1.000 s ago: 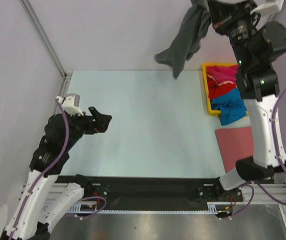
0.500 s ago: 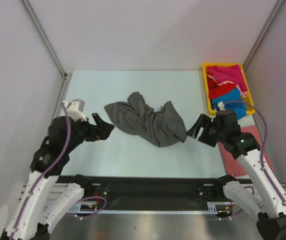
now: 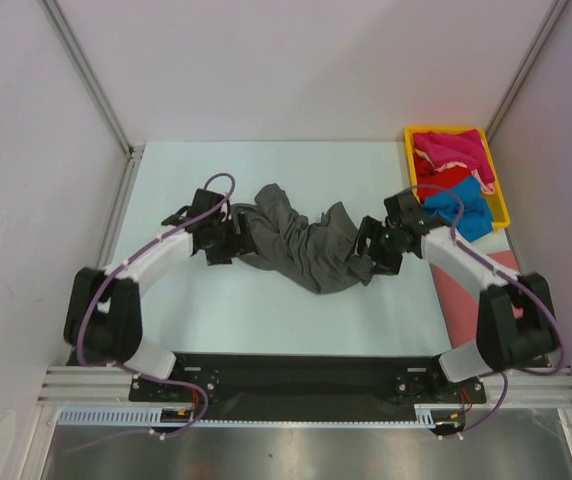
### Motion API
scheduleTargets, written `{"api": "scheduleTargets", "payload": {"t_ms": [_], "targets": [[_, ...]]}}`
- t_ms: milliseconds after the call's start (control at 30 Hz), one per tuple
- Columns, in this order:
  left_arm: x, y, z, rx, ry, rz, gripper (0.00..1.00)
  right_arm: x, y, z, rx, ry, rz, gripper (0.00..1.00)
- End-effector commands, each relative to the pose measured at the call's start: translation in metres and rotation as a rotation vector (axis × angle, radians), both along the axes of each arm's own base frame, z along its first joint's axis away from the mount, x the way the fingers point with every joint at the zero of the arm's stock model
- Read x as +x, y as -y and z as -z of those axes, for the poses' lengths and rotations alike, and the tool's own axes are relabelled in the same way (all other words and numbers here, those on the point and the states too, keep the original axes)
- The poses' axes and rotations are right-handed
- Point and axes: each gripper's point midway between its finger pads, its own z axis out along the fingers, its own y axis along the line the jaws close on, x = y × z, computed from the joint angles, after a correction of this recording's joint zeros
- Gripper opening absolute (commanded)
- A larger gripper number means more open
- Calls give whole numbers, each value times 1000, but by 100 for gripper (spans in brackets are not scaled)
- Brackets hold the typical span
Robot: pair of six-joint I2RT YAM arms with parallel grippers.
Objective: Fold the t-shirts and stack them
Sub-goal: Move the tshirt to the center of the board
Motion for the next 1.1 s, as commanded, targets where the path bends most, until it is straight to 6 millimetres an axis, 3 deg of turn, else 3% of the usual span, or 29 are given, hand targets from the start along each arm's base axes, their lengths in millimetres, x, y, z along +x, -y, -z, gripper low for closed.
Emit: {"api": "scheduleTargets", "payload": {"t_ms": [0,167,200,400,467,533,633,667,700,733,800,833,867,900,967,1000,1067], "targets": [[38,13,2,-39,36,-12,81,44,1,-9,-86,96,-58,79],[56,24,19,-47,14,-30,74,50,9,8,-153,64,-104,79],[56,23,32,-22,-19,-42,72,49,10,14,-155,48,-110,79],[64,31,51,-27,-59,-83,70,44,19,41,-168,-6,-102,78],[71,41,57,-41,-72,-77,62,40,24,54,-166,-50,-97,78],[72,44,62,-33,-97,-69,45,38,27,59,-168,-61,-98,78],[73,42,57,-7,-70,-70,29,34,26,66,-154,-67,-110,76],[71,37,51,11,-48,-75,24,30,25,69,-141,-78,-118,74],[70,34,47,23,-38,-77,10,34,23,71,-133,-63,-119,72],[69,30,42,34,-24,-78,2,36,21,73,-126,-57,-120,70],[65,21,20,57,29,-88,0,42,15,74,-97,-32,-135,49],[63,18,9,61,54,-88,0,44,14,73,-93,-31,-140,36],[61,12,0,88,83,-85,0,46,14,67,-90,-24,-142,14],[54,6,-22,93,118,-85,0,46,16,60,-97,-21,-147,4],[48,-10,-44,152,178,-96,0,48,26,44,-138,1,-127,0],[40,-22,-71,172,239,-112,0,50,32,16,-152,41,-117,0],[29,-36,-98,205,304,-120,0,53,45,-15,-216,110,-108,0]]}}
